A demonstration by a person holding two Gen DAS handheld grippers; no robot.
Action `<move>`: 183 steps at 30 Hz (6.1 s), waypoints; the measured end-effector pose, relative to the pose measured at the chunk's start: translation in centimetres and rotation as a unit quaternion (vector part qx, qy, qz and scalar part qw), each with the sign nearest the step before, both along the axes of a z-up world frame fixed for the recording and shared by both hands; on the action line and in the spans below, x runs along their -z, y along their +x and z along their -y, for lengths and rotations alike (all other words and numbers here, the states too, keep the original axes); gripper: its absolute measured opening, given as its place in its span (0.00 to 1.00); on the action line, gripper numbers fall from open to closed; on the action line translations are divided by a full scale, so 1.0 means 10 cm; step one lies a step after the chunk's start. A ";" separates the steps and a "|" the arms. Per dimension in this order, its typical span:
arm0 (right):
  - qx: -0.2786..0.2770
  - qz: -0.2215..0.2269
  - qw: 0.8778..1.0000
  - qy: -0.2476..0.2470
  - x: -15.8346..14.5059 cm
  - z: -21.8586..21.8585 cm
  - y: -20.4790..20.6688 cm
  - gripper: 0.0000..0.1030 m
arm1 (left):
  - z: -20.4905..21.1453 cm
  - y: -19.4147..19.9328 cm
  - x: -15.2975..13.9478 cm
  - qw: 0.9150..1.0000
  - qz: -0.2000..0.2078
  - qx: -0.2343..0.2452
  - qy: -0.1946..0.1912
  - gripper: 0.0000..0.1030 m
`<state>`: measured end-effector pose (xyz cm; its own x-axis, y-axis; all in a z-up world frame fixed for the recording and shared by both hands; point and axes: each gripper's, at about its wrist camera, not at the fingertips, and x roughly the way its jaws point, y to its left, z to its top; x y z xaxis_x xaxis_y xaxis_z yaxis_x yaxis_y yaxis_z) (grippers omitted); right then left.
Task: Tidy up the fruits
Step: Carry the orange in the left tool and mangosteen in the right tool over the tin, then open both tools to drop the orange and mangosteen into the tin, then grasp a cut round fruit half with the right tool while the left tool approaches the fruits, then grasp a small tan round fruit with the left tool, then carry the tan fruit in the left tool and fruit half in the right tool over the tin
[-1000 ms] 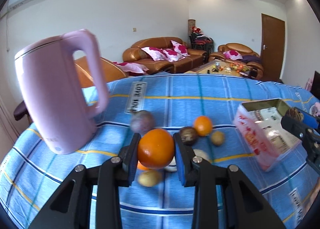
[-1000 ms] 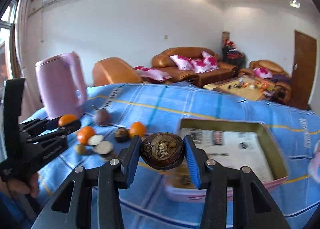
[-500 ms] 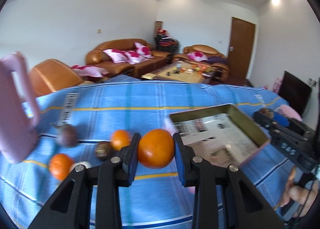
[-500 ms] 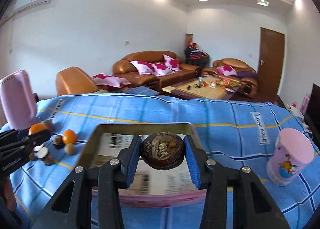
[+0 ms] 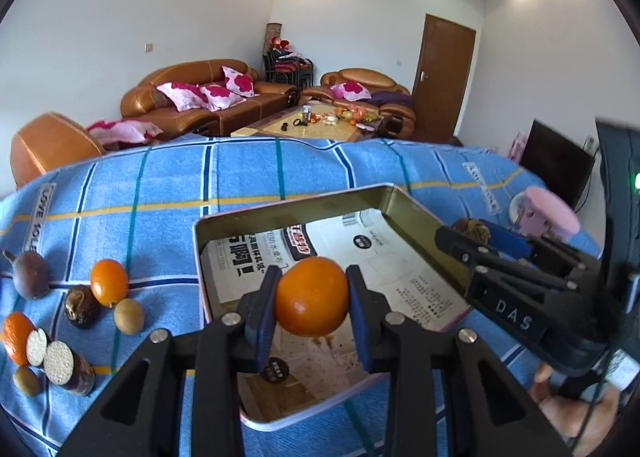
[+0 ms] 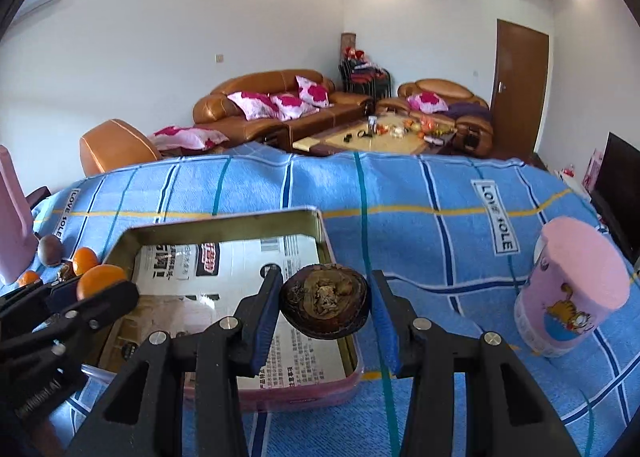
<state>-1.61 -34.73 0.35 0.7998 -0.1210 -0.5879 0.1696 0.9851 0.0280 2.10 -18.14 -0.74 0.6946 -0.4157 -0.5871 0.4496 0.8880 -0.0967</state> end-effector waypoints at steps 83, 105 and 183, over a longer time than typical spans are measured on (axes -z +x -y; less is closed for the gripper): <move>-0.019 0.088 0.996 0.027 -0.11 -0.96 -0.33 0.77 | -1.60 -0.11 -0.04 0.977 0.067 -0.181 0.089 1.00; -0.238 -0.065 0.969 -0.014 0.22 -2.65 0.17 0.76 | -2.97 0.14 -0.09 0.959 -0.018 -0.283 -0.014 1.00; -0.129 0.096 0.985 -0.061 -0.22 -2.01 -0.08 0.35 | -2.24 -0.04 -0.06 0.981 0.043 -0.186 -0.015 0.27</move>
<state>-2.46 -14.62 2.59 0.9085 0.0409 -0.4158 -0.0838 0.9928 -0.0856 1.74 4.27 -0.14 0.8481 -0.1402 -0.5110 0.1021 0.9895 -0.1019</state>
